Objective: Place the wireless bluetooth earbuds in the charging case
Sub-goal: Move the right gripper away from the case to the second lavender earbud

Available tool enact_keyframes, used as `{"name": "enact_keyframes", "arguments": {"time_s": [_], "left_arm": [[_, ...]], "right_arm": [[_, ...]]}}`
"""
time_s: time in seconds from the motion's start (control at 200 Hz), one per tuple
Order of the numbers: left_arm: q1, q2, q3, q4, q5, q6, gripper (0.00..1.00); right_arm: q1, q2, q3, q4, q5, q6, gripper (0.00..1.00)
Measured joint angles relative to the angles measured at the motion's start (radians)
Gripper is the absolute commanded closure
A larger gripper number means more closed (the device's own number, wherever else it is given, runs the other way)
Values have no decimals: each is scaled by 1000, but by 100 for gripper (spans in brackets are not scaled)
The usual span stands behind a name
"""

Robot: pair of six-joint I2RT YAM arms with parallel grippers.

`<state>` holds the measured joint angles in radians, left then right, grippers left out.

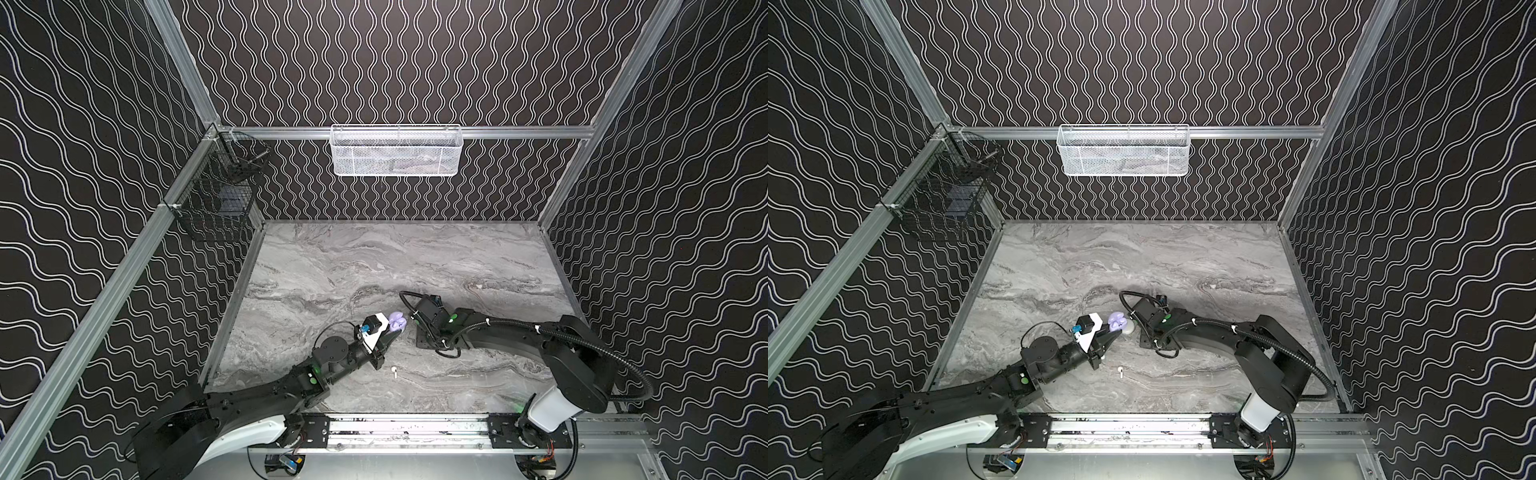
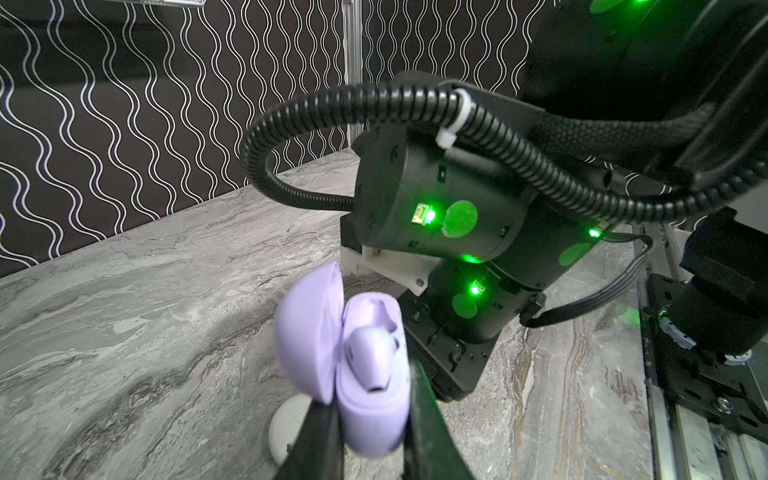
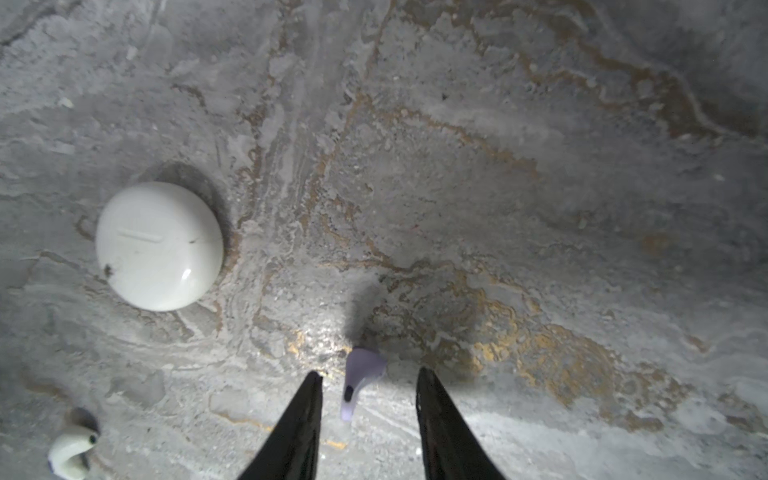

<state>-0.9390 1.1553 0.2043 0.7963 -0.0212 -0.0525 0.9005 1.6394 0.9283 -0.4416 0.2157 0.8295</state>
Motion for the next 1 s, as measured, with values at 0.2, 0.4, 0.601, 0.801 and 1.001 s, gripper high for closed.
{"name": "enact_keyframes", "arguments": {"time_s": [0.2, 0.4, 0.601, 0.801, 1.001], "left_arm": [[0, 6, 0, -1, 0, 0, 100], [0, 9, 0, -2, 0, 0, 100], [0, 10, 0, -2, 1, 1, 100], [0, 10, 1, -2, 1, 3, 100], [0, 10, 4, -6, 0, 3, 100]], "right_arm": [[0, 24, 2, 19, -13, 0, 59], [0, 41, 9, 29, -23, -3, 59], [0, 57, 17, 31, -31, -8, 61], [0, 63, 18, 33, -35, -12, 62], [0, 77, 31, 34, -41, -30, 62]]}}
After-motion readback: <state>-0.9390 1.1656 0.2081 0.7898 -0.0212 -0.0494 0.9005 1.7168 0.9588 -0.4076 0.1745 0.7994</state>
